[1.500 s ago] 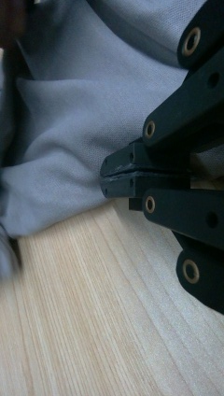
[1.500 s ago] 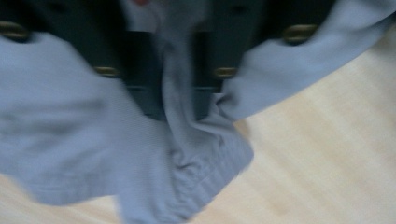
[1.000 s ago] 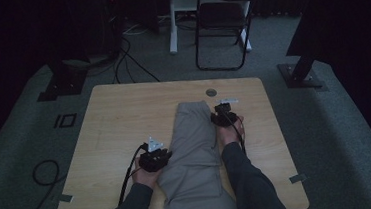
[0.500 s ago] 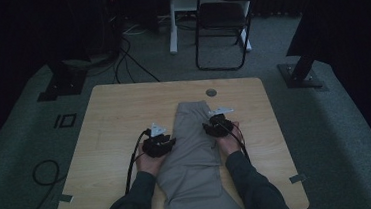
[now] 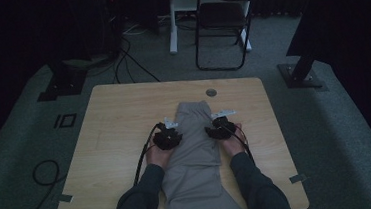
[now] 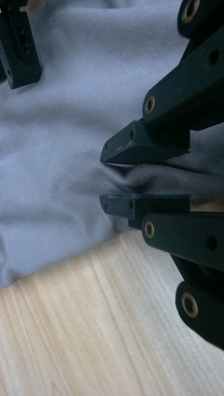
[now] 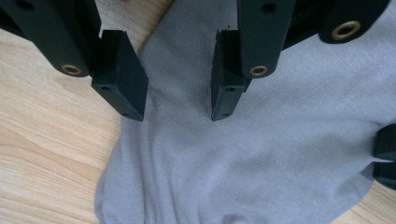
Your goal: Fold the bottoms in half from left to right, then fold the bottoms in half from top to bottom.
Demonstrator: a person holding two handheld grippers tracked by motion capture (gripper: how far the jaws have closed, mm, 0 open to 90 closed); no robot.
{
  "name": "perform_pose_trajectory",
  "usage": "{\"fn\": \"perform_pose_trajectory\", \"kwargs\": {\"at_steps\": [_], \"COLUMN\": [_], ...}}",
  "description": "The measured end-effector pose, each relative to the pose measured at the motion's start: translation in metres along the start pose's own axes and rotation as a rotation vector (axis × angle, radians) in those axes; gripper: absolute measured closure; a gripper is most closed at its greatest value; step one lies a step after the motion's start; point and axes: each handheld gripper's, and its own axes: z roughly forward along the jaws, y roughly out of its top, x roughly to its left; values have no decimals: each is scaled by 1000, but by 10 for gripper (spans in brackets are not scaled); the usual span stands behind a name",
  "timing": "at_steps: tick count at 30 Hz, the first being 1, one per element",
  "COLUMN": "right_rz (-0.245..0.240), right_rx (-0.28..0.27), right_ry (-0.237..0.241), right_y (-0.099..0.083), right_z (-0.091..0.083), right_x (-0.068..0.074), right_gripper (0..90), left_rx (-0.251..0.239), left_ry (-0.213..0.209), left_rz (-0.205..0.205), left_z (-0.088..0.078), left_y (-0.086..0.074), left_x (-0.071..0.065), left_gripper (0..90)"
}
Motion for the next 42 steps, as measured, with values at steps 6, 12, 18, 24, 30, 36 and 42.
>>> {"fn": "perform_pose_trajectory", "kwargs": {"at_steps": [6,12,18,24,30,36,42], "right_rz": [-18,-19,-32,-40,-37,23,57], "right_rx": [-15,-19,-10,14,-4,-23,10], "right_ry": [7,8,24,49,-11,-13,-19], "right_y": [-9,-14,-23,-32,-30,-2,10], "right_z": [-7,-11,-22,-34,-38,-24,-3], "right_x": [8,13,21,28,26,14,11], "right_gripper": [566,566,566,568,626,539,514], "left_rx": [-32,-34,-25,-7,-47,-74,-13], "left_ry": [-21,-26,-36,-69,-56,3,17], "left_rz": [-15,-16,8,31,-6,-57,-100], "left_z": [-10,-17,-30,-44,-47,-28,2], "left_y": [-15,-22,-35,-48,-35,-1,11], "left_x": [-5,-10,-24,-36,-26,-3,4], "left_gripper": [760,764,763,760,595,527,481]}}
